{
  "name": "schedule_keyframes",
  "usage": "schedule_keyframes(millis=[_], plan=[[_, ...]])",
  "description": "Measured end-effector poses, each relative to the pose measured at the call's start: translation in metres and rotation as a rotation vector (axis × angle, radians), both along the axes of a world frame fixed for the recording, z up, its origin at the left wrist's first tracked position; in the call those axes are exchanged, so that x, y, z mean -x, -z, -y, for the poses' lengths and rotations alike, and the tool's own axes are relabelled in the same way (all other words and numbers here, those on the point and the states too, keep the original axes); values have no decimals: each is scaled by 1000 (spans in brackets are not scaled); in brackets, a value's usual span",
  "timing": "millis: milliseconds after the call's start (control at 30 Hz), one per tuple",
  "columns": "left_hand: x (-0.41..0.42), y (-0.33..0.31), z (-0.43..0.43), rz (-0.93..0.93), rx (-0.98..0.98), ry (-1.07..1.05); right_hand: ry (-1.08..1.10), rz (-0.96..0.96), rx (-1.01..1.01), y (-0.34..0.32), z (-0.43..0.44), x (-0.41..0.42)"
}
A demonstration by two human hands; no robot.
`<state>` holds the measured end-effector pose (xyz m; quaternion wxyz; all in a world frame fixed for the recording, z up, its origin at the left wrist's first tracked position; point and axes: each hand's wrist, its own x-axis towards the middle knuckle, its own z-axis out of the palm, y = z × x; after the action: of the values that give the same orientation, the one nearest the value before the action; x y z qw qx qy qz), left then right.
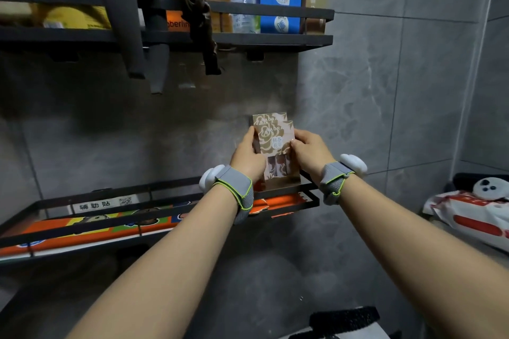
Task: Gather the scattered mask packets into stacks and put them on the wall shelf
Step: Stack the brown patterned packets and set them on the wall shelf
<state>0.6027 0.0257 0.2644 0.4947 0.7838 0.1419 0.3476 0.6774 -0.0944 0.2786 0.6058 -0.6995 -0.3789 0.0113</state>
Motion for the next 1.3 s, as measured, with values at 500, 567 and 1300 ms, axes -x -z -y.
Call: schedule_keyframes(millis=[500,567,1300], plan=[[-12,13,-3,-171,-35,-53,139,163,157,2,7,-3],[-6,11,7,-192,-54,-54,143,188,217,3,10,-1],[34,-9,50,-288,-135,-121,346,374,321,21,19,22]])
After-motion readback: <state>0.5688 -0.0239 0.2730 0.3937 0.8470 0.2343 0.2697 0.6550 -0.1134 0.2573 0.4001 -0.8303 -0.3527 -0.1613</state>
